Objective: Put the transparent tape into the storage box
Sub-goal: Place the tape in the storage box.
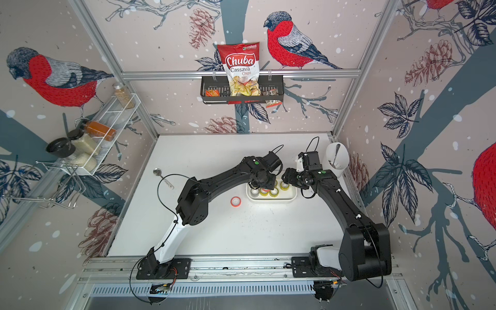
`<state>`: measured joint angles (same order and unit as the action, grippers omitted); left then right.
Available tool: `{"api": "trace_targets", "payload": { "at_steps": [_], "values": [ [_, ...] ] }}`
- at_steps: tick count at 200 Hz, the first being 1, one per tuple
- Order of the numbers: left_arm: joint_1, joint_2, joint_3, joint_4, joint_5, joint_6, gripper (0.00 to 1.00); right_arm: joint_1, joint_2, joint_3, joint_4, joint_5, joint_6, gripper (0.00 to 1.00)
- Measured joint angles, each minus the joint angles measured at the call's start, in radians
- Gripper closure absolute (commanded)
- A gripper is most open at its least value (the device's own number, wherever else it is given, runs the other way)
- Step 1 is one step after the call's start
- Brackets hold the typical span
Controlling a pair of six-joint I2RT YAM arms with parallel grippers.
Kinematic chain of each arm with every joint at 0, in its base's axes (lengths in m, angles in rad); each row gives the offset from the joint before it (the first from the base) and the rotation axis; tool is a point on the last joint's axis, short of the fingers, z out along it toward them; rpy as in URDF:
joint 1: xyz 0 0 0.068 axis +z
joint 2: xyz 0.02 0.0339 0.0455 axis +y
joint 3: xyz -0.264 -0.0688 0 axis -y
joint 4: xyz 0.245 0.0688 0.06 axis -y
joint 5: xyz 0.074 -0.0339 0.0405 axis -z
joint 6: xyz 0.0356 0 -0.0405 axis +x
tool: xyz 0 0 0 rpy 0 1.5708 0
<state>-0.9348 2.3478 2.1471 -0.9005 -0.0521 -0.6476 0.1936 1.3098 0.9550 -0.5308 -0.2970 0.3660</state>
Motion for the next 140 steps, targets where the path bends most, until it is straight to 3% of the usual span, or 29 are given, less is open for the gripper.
{"api": "trace_targets", "payload": {
  "at_steps": [103, 140],
  "values": [
    [0.025, 0.105, 0.106, -0.001, -0.007, 0.001, 0.41, -0.003, 0.0, 0.0, 0.0, -0.006, 0.0, 0.34],
    [0.033, 0.117, 0.107, -0.001, -0.008, 0.002, 0.35, -0.004, 0.0, 0.001, 0.0, -0.006, 0.0, 0.34]
  ]
}}
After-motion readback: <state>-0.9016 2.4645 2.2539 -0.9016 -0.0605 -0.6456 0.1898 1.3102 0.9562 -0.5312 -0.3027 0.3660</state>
